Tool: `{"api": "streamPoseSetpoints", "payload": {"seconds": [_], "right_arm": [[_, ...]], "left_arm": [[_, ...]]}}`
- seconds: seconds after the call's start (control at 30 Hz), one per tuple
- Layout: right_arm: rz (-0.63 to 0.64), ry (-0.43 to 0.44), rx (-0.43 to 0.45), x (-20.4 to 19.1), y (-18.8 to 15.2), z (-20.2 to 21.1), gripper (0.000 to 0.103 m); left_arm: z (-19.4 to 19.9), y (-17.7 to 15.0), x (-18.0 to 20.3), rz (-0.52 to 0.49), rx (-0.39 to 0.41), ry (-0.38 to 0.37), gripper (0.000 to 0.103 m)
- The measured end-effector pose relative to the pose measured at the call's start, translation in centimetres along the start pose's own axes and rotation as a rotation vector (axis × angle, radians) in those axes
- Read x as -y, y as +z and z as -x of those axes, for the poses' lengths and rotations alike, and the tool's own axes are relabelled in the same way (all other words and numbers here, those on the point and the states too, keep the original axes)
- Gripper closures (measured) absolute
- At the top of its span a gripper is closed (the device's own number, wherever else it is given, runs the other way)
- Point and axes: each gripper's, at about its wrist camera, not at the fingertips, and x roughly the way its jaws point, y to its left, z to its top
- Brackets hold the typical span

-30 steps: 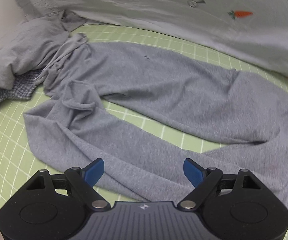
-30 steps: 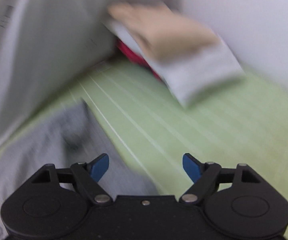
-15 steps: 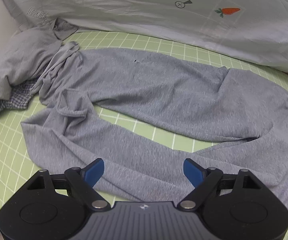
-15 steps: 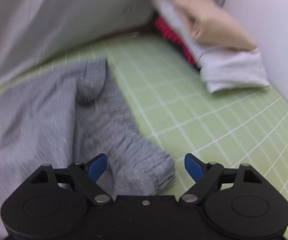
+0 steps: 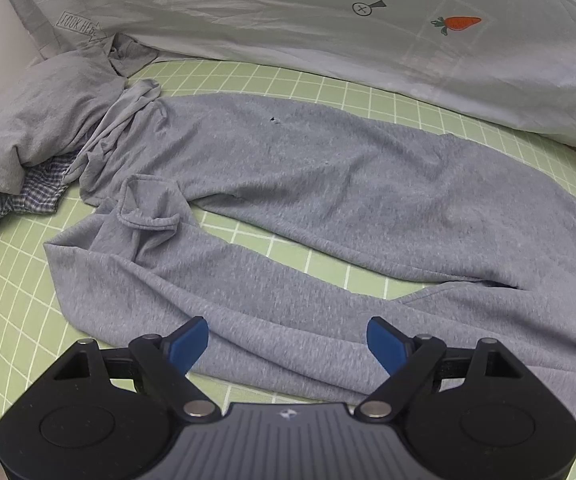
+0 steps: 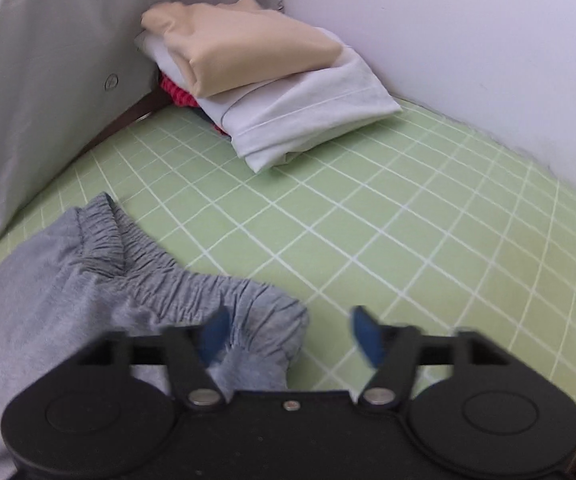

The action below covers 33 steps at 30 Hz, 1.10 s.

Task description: Fold clothes

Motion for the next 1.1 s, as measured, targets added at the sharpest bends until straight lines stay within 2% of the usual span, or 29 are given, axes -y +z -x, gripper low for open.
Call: {"api": "streamPoseSetpoints", "payload": {"seconds": [0.1, 0.17, 0.23, 0.27, 0.3, 0.4, 0.47, 0.53, 0.57, 0.63, 0.7, 0.77, 0.97, 1.1], "right_arm": [[-0.084, 0.028, -0.062, 0.4, -1.0, -0.3, 0.019], [-0.085, 0.028, -0.090, 0.1, -1.5, -0.9, 0.021], [-0.039, 0.038, -0.091, -0.4, -1.6, -1.0, 0.038], [-0.004, 0.032, -0.073, -0.6, -1.3, -0.9, 0.068], [0.031, 0.027, -0.055, -0.7, -1.0, -0.8, 0.094], [0.110, 0.009, 0.001, -0.7, 0.3, -0.5, 0.094], [0.084, -0.021, 0.037, 0.6, 2.3, -0.7, 0.095], [0.084, -0.087, 0.055, 1.5, 4.0, -1.2, 0.095], [0.084, -0.119, 0.064, 1.9, 4.9, -1.5, 0.094], [0.079, -0.138, 0.056, 2.2, 5.6, -1.3, 0.085], [0.068, -0.128, 0.048, 2.1, 5.6, -0.5, 0.042], [0.052, -0.085, 0.043, 1.6, 4.4, 0.7, 0.022], [0.015, 0.004, -0.123, -2.2, -1.2, 2.4, 0.017], [0.004, 0.035, -0.194, -6.2, -4.9, 3.4, 0.013]], "left_arm": [[0.0, -0.1, 0.0, -0.001, -0.002, -0.003, 0.016], [0.0, -0.2, -0.1, 0.001, -0.008, -0.004, 0.016], [0.1, -0.2, -0.2, 0.006, -0.010, -0.003, 0.016], [0.1, -0.3, -0.4, 0.010, -0.009, 0.000, 0.016], [0.2, -0.3, -0.4, 0.016, -0.007, 0.005, 0.016], [0.4, -0.3, -1.4, 0.048, 0.003, 0.023, 0.016], [0.6, -0.5, -2.5, 0.080, 0.011, 0.038, 0.016], [0.7, -0.7, -4.2, 0.127, 0.017, 0.051, 0.016], [0.6, -1.0, -5.2, 0.159, 0.015, 0.058, 0.016], [0.4, -1.4, -7.2, 0.223, 0.011, 0.074, 0.016], [0.3, -1.9, -9.1, 0.288, 0.006, 0.090, 0.016], [-0.2, -2.2, -11.1, 0.347, -0.004, 0.096, 0.016], [-1.6, -1.8, -15.8, 0.441, -0.033, 0.115, 0.016], [-3.6, -0.1, -18.7, 0.418, -0.057, 0.106, 0.016]]}}
